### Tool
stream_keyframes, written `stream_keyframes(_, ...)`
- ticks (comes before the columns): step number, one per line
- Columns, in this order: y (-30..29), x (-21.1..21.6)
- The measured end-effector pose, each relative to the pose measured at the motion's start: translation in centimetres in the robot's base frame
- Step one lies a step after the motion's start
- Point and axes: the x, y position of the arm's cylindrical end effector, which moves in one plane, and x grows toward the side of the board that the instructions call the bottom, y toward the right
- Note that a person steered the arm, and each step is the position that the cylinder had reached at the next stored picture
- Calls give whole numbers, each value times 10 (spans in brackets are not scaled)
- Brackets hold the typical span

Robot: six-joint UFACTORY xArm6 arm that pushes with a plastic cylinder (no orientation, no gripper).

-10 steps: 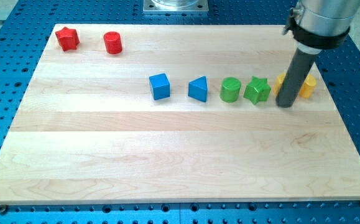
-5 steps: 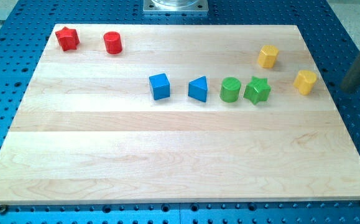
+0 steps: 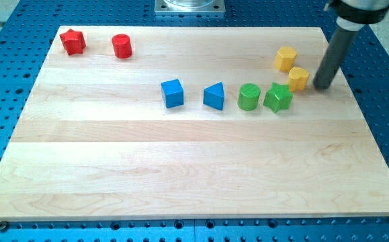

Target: Place the yellow heart at the top left of the green circle

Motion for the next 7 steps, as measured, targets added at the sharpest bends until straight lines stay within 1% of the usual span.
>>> stream_keyframes(1, -40, -24)
stream_keyframes(2, -40, 8)
stream_keyframes(3, -47, 19)
stream_keyframes(5, -109, -74)
stream_keyframes(6, -108, -61)
stream_keyframes(7, -84, -40)
